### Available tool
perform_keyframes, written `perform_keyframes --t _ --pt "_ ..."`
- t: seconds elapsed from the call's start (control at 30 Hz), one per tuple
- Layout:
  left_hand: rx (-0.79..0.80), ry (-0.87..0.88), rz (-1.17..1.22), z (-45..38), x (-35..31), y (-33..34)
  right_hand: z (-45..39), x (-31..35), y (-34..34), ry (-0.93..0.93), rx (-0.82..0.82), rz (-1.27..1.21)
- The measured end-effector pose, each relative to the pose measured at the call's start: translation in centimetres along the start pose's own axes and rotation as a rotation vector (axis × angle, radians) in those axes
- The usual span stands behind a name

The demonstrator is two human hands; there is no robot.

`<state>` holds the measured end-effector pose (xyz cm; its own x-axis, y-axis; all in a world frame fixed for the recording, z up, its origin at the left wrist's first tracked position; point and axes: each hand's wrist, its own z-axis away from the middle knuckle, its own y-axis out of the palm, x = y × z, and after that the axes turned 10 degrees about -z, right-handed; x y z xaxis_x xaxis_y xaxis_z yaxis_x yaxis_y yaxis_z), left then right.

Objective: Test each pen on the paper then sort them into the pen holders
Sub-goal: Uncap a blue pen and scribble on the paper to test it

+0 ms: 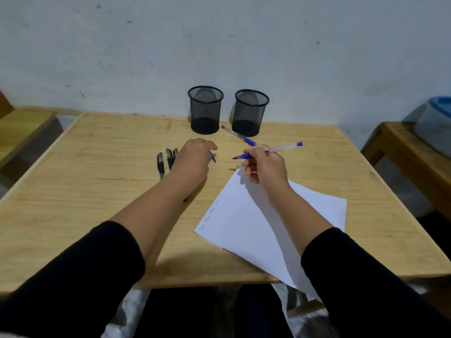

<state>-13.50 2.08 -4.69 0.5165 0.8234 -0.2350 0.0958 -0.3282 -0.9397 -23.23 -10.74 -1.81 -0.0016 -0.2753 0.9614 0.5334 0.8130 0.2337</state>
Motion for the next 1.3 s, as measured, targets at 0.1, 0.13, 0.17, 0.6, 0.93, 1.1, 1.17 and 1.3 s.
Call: perform_keyframes --t 0.1,0.13,0.17,0.6,0.93,1.1,1.17,1.3 --pt "0.090 0.003 -0.093 -1.7 0.6 0.6 -0.6 -0.1 -0.1 0.010 -0.004 -0.004" --pt "0.107 -0.001 -0.106 -2.0 0.7 0.7 -0.8 -0.1 -0.2 0.002 -0.003 -0.004" --pt "0.106 -0.003 -0.101 -2.2 0.9 0.7 -0.9 -0.2 -0.2 -0.005 -0.003 -0.003" --pt "-0.034 -0.074 0.297 1.4 -0.7 -0.9 -0.8 -0.3 0.2 -0.088 0.047 0.035" --pt "-0.087 -0.040 0.401 3.6 -3.1 -3.2 0.6 0.7 0.0 -0.131 0.166 0.024" --pt "-0.186 -0.015 0.393 4.6 -3.3 -3.6 1.5 1.0 0.2 -0.221 0.237 0.014" --pt "-0.184 0.003 0.392 5.0 -3.0 -4.0 1.8 0.9 0.4 -0.228 0.243 0.029" --pt "-0.166 -0.041 0.331 4.3 -1.3 -5.4 2.4 1.2 0.5 -0.219 0.143 -0.141"
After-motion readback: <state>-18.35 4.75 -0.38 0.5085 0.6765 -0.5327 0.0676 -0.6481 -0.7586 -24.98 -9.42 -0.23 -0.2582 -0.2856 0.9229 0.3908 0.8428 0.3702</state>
